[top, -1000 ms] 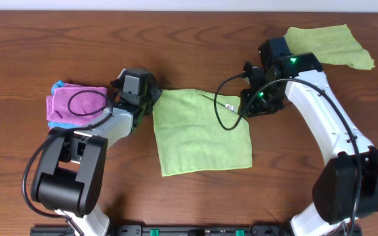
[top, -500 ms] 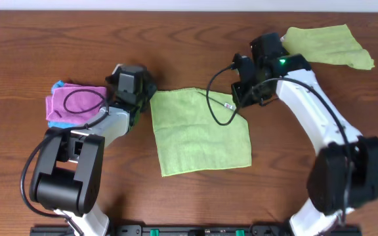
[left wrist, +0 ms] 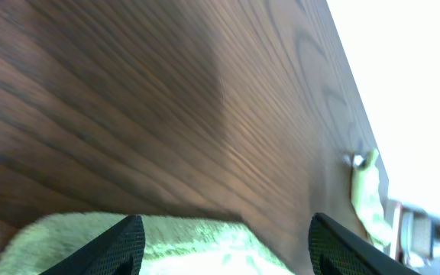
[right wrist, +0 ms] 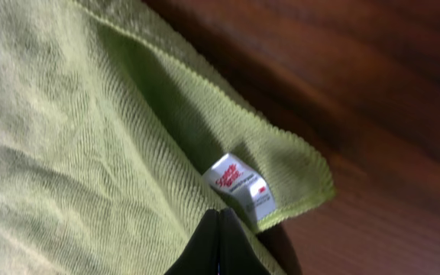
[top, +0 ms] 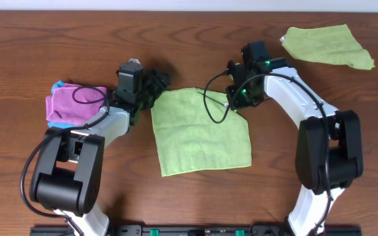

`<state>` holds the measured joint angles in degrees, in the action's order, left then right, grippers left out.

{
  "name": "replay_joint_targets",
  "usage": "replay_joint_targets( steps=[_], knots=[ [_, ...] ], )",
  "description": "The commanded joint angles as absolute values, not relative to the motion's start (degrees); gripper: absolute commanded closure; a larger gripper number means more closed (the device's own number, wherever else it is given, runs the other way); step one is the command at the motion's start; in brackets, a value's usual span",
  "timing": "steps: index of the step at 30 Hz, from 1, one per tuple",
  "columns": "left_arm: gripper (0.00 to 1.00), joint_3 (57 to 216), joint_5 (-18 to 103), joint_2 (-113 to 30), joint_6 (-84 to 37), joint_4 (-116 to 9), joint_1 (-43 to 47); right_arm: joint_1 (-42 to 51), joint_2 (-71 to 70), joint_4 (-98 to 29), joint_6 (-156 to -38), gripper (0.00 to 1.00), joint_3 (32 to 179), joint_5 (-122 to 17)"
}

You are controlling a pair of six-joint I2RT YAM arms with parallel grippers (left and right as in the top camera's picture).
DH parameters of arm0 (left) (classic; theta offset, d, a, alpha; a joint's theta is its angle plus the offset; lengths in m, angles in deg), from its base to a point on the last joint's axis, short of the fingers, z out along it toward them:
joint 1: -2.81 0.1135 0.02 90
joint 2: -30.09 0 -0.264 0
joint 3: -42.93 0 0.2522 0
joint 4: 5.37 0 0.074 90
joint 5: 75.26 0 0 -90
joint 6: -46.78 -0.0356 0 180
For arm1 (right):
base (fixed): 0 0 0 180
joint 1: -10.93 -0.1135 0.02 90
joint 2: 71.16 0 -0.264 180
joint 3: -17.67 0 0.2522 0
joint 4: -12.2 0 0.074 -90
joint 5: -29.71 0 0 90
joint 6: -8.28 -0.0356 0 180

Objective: Fold the cloth

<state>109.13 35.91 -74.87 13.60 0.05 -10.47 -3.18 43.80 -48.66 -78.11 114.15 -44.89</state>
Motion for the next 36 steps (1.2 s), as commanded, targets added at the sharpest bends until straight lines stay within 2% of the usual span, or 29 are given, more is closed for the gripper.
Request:
replay_joint_targets(
  steps=[1, 10, 15, 21, 36],
  knots=[
    [0.28, 110.6, 42.6, -74.2, 11.0, 0.0, -10.3, -3.4, 45.3, -47.6, -77.3, 0.99, 113.8, -45.8],
    [0.18, 110.6, 55.6, -73.9, 5.5, -0.1, -10.3, -3.4, 48.9, -45.9, -77.3, 0.99, 113.8, -47.0],
    [0.15, 110.6, 62.4, -73.9, 1.3, -4.5, -10.3, -3.4, 49.7, -43.5, -77.3, 0.99, 113.8, -51.2],
    [0.14, 110.6, 64.8, -73.9, -1.6, -10.2, -10.3, -3.4, 50.0, -37.8, -76.2, 0.99, 113.8, -54.5],
    [0.08, 110.6, 71.4, -73.9, -2.2, -11.4, -10.3, -3.4, 57.6, -28.5, -74.3, 0.99, 113.8, -57.5]
  ],
)
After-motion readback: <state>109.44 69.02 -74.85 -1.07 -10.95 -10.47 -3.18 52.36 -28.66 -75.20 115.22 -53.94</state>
